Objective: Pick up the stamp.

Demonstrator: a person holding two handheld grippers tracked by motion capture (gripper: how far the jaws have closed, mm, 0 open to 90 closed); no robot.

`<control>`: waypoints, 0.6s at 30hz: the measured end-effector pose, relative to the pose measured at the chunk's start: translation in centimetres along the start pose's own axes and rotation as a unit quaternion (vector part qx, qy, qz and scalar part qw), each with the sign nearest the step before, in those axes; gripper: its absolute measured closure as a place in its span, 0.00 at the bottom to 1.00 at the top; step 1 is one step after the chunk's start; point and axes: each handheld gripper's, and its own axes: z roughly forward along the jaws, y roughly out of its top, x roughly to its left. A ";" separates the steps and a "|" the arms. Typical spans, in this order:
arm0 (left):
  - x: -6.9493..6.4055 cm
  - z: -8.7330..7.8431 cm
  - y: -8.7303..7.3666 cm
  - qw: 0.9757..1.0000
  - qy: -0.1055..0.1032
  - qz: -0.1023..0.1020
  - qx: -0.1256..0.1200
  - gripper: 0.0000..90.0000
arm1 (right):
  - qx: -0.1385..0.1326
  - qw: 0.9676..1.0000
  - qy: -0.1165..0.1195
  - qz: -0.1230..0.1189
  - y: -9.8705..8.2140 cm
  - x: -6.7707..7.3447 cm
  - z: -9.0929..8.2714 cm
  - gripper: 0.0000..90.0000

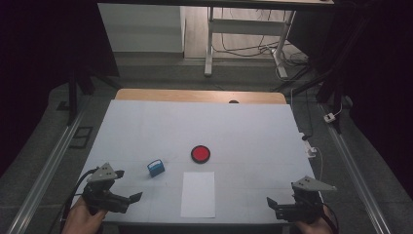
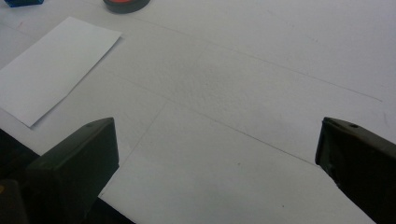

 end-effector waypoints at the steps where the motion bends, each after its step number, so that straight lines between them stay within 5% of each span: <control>1: 0.0 0.1 0.1 1.000 0.004 0.003 -0.002 0.00 | 0.000 1.000 0.001 0.000 0.0 0.0 0.0 0.00; 5: 0.0 0.8 0.7 1.000 0.016 0.020 -0.002 0.00 | 0.002 1.000 0.003 0.000 0.1 0.0 0.1 0.00; 18: 0.6 3.0 2.6 1.000 0.009 0.024 0.015 0.00 | 0.007 1.000 0.003 -0.006 0.2 0.1 0.2 0.00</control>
